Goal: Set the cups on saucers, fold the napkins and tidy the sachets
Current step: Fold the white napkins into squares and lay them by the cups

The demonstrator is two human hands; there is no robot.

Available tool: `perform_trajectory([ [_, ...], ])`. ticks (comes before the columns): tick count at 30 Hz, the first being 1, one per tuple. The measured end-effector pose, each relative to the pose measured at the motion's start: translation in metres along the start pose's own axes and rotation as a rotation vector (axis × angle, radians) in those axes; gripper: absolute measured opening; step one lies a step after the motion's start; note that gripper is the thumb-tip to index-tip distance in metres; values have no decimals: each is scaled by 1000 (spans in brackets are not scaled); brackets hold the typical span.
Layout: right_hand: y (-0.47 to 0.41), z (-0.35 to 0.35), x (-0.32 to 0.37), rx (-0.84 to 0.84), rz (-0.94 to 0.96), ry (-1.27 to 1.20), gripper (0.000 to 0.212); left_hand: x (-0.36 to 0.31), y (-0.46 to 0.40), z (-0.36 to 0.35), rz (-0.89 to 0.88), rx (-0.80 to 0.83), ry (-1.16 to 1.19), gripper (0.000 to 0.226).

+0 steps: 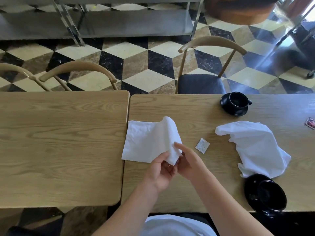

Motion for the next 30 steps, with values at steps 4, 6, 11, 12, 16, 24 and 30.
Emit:
perform_trajectory([
  [4,-10,-8,16,8,97,-184,47,-10,19,12,-60,-61,34,15],
  [6,-12,-3,20,-71,123,-178,40,-16,31,25,-77,-120,31,9],
  [11,-4,-10,57,-156,203,-48,7,-70,44,30,-167,-184,24,17],
  [12,-3,-17,72,-142,230,-18,7,-87,42,22,-197,-167,20,19],
  [16,2,-70,139,-17,312,137,7,-170,31,-39,-318,-45,-105,27],
  [24,25,-185,254,203,439,176,23,-291,25,-181,-498,79,-394,26],
  [30,56,-191,273,233,522,206,15,-296,29,-214,-548,200,-490,14],
])
Point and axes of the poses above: each hand's wrist, its own y-axis away from the middle knuckle, its own z-axis out of the back of the hand, x = y × z, the point moved 10 cm from there along -y, towards the middle knuckle, and after that the axes turned 14 degrees about x, right-handed, at the moved point
